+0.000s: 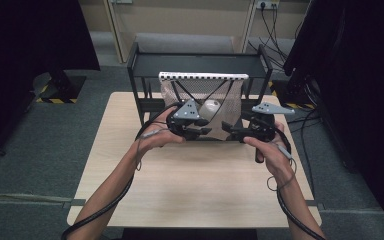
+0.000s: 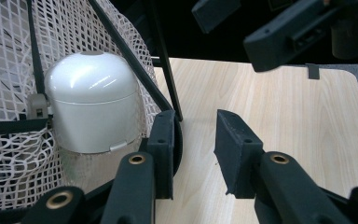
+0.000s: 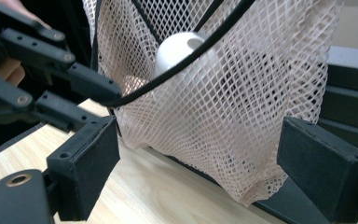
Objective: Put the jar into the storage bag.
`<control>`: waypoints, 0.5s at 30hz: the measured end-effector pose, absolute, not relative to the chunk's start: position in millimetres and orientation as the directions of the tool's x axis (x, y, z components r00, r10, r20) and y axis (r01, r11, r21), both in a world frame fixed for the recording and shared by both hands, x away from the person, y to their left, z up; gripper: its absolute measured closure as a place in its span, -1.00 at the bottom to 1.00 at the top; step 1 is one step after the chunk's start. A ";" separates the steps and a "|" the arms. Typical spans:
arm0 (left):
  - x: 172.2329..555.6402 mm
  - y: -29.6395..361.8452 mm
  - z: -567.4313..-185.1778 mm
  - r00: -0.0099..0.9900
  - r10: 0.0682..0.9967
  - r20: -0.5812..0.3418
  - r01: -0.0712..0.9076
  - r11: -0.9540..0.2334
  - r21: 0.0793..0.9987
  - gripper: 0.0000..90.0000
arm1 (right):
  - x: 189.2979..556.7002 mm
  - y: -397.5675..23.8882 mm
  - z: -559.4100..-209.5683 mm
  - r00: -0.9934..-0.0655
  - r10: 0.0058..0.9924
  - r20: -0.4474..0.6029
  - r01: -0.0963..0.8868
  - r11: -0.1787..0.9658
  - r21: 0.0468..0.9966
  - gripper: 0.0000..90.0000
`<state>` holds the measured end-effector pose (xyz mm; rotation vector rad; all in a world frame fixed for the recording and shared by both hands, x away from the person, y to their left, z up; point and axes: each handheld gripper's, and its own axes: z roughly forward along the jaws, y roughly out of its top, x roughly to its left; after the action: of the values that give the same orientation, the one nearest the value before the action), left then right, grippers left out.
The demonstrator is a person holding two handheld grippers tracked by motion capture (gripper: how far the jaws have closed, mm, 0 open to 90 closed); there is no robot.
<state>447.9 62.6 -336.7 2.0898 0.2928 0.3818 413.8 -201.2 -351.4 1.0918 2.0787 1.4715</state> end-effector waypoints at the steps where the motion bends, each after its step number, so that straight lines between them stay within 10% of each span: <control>1: 447.9 62.6 -336.7 0.922 0.355 0.153 0.056 -0.514 0.856 0.50 | 411.0 -201.2 -356.4 -0.636 0.761 0.129 0.375 0.159 0.913 -0.72; 15: 448.1 63.1 -337.1 0.922 0.358 0.149 0.058 -0.506 0.861 0.48 | 395.7 -205.2 -397.5 -0.637 0.764 0.103 0.364 0.179 0.914 -0.72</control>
<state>448.1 63.1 -337.1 2.0805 0.2970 0.3805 395.7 -205.2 -397.5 1.0641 2.0837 1.4474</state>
